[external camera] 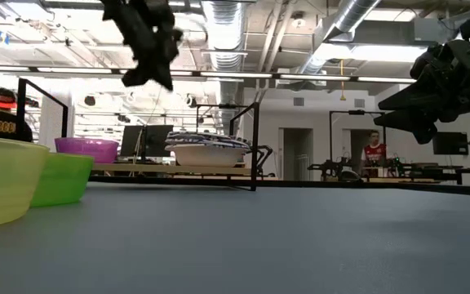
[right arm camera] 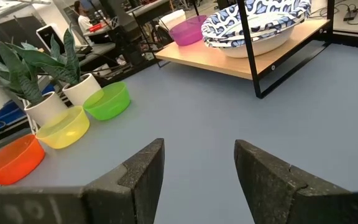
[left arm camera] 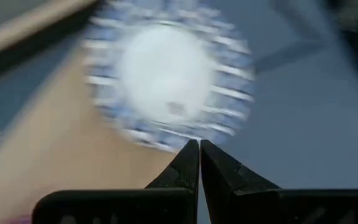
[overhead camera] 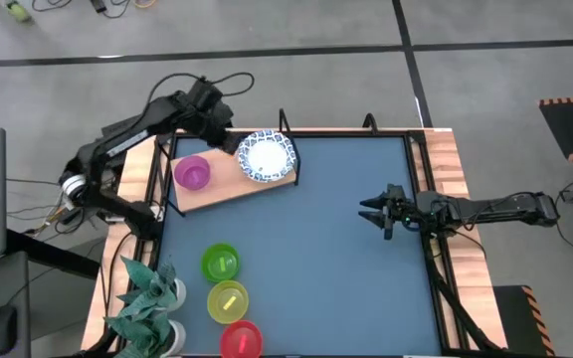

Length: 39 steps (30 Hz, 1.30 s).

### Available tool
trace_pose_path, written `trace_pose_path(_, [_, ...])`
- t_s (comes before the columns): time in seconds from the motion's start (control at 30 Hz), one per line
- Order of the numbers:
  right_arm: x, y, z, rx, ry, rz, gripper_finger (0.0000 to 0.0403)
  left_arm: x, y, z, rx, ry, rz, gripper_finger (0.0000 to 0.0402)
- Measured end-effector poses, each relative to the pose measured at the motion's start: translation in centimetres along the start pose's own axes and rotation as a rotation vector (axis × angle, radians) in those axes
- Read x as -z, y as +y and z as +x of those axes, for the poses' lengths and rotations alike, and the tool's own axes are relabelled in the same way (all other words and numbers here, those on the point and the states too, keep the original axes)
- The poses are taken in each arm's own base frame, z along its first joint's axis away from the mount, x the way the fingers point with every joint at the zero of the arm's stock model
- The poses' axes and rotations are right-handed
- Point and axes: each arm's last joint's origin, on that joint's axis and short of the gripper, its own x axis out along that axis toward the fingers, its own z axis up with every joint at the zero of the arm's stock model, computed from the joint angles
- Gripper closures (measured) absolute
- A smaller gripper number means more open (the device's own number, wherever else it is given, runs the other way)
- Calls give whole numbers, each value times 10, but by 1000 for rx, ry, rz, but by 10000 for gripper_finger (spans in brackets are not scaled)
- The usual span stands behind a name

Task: Place and stack bowls onto a shelf
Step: Stack the green bowl on top of the other purple bowl on the shelf

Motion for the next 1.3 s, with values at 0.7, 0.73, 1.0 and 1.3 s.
trace_pose_path(0.7, [0, 0, 0, 0, 0, 0, 183, 132, -137, 62, -53, 511, 738, 242])
trace_pose_path(0.73, [0, 0, 0, 0, 0, 0, 183, 137, -137, 68, -56, 547, 757, 242])
trace_pose_path(1.0, [0, 0, 0, -1, 1, 1, 183, 172, -122, 102, -45, 659, 854, 243])
trace_pose_path(1.3, [0, 0, 0, -2, 1, 1, 183, 201, -98, 119, 2, 736, 869, 244])
